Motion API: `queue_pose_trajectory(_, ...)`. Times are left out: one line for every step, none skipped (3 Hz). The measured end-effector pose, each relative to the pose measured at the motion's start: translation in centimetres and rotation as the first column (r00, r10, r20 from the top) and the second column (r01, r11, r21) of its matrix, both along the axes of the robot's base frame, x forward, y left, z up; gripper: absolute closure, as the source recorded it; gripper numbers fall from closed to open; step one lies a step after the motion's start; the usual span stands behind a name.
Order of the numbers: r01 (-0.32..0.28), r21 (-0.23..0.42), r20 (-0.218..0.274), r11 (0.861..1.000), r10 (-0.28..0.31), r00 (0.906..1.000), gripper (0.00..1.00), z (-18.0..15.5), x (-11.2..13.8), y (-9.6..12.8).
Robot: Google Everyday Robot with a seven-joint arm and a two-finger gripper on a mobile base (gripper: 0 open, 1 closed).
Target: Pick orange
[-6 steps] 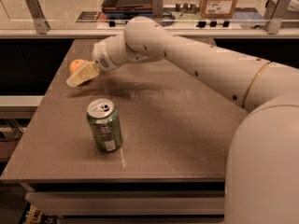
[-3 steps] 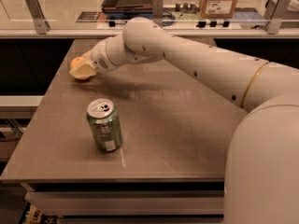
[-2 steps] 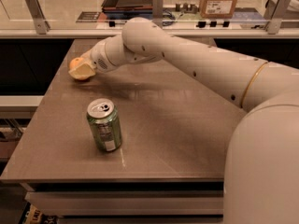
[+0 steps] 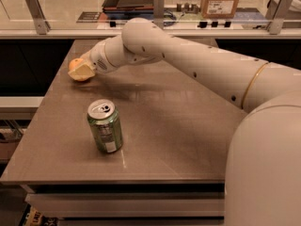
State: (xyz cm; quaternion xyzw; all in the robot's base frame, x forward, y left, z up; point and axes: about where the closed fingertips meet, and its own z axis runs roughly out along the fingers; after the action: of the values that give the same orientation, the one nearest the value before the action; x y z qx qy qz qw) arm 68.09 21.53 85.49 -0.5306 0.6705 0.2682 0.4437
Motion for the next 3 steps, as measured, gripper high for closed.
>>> queue_pose_trajectory(-0.001,0.055,0.054,0.998,-0.002,0.9985,1.0,1.4,0.3,-0.5)
queue_pose_trajectory(-0.003,0.146,0.159,0.989,-0.021,0.9871,1.0,4.0,1.4,-1.3)
queue_pose_trajectory(-0.013,0.184,0.257,0.983,-0.035,0.9658,1.0,7.5,1.9,-1.9)
